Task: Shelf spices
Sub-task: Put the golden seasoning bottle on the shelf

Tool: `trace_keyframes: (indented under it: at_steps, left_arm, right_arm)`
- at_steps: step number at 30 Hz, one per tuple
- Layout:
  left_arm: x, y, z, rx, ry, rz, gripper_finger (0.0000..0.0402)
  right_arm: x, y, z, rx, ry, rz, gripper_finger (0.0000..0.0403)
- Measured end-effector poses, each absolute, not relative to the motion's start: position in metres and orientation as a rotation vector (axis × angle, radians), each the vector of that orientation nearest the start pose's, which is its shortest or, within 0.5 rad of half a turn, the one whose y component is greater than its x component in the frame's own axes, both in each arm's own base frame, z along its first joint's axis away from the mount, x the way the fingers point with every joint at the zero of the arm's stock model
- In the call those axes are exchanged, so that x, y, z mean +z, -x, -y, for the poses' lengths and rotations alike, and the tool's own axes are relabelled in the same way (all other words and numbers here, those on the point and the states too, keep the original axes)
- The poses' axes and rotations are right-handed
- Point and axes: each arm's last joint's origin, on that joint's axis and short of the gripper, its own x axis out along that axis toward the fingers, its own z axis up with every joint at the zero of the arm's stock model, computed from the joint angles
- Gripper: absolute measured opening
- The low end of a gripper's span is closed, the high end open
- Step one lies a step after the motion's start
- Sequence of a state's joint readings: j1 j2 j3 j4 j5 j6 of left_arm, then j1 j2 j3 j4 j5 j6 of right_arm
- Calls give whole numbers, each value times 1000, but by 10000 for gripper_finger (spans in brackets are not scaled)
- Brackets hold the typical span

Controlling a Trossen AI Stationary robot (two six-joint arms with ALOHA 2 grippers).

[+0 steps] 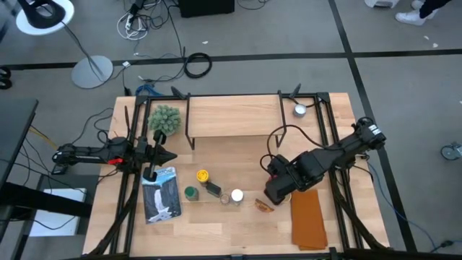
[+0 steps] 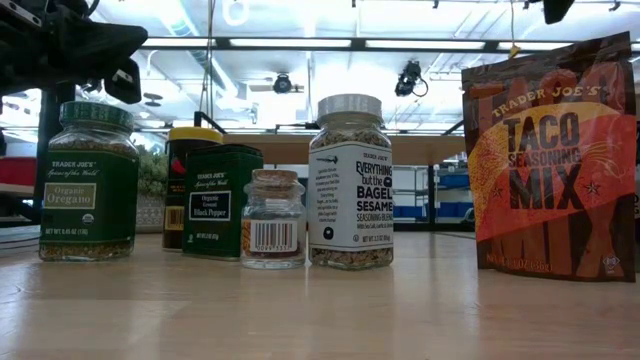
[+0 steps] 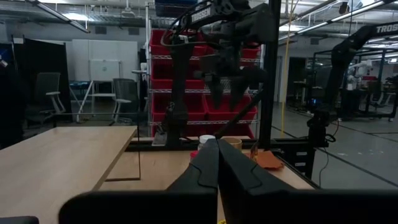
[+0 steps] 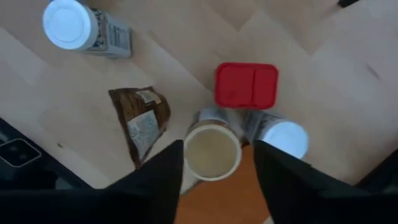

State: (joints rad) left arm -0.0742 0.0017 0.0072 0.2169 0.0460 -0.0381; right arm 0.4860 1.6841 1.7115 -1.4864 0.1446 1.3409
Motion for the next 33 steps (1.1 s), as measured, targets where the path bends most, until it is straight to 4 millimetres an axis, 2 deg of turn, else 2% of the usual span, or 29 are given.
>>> trace_keyframes:
  at_steps: [5,10,16,22,33]
  left_arm:
    - [187,-95,8,-124,41,221,6]
    - [187,-95,8,-124,41,221,6]
    - [187,-95,8,-123,41,221,6]
    - [187,-95,8,-124,41,221,6]
    - [187,-95,8,-124,41,221,6]
  right_arm:
    - [332,-274,-151,-608,-658,-1274,276]
    - [314,-278,-168,-616,-618,-1352,309]
    - [292,-285,-183,-656,-594,-1403,309]
    - [277,-289,-190,-723,-600,-1448,307]
    - [275,-286,-187,-772,-522,-1455,306]
